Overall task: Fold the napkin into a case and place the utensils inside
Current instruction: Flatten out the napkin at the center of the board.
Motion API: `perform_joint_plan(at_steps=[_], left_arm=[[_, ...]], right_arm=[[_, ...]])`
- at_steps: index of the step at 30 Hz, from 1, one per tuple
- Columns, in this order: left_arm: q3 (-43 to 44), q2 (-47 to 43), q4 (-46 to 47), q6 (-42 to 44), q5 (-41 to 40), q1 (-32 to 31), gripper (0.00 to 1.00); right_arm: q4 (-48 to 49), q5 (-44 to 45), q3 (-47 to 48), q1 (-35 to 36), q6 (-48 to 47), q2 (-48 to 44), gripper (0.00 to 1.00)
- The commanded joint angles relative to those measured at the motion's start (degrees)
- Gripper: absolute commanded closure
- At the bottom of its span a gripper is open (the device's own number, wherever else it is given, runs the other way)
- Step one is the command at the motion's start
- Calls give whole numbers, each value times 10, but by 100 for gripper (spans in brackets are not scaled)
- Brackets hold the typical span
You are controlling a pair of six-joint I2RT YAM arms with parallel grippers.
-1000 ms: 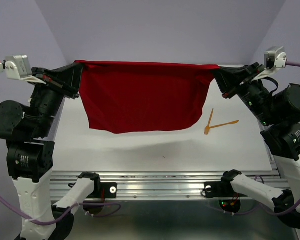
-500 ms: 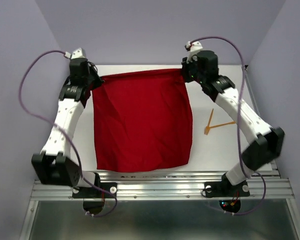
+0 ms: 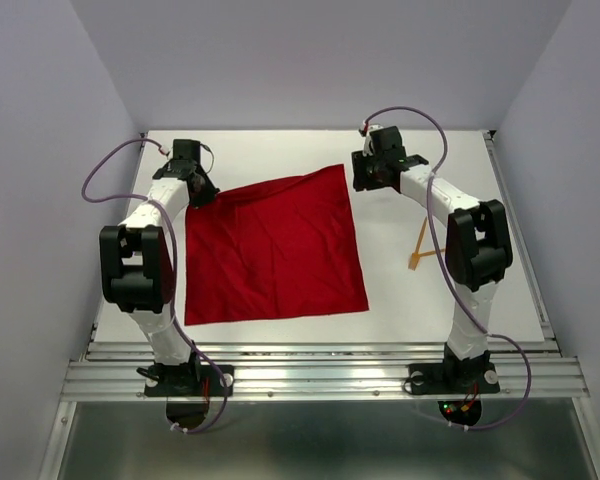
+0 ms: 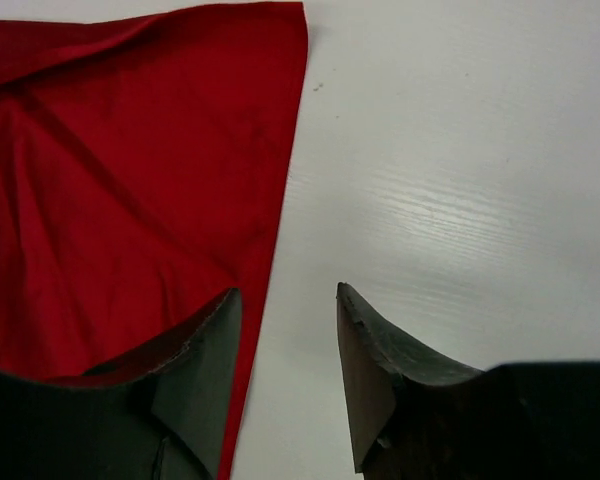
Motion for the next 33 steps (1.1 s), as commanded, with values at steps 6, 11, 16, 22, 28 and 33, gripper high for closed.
perform_joint_plan(at_steps=[6, 11, 16, 22, 28, 33], left_arm=[[-1, -3, 31, -3, 12, 0, 100], [2, 0, 29, 1, 12, 0, 100], [11, 6, 22, 8, 16, 0, 100], [17, 11, 14, 17, 13, 0, 100], [28, 16, 4, 25, 14, 0, 100], [37, 17, -4, 34, 18, 0, 100]], right_arm=[[51, -43, 49, -4, 80, 20, 36], [70, -45, 88, -4, 81, 66, 38], [105, -67, 120, -4, 9, 110, 38], [104, -67, 187, -4, -24, 181, 35], [95, -49, 265, -4, -56, 255, 34], [97, -47, 313, -4, -60, 299, 34]])
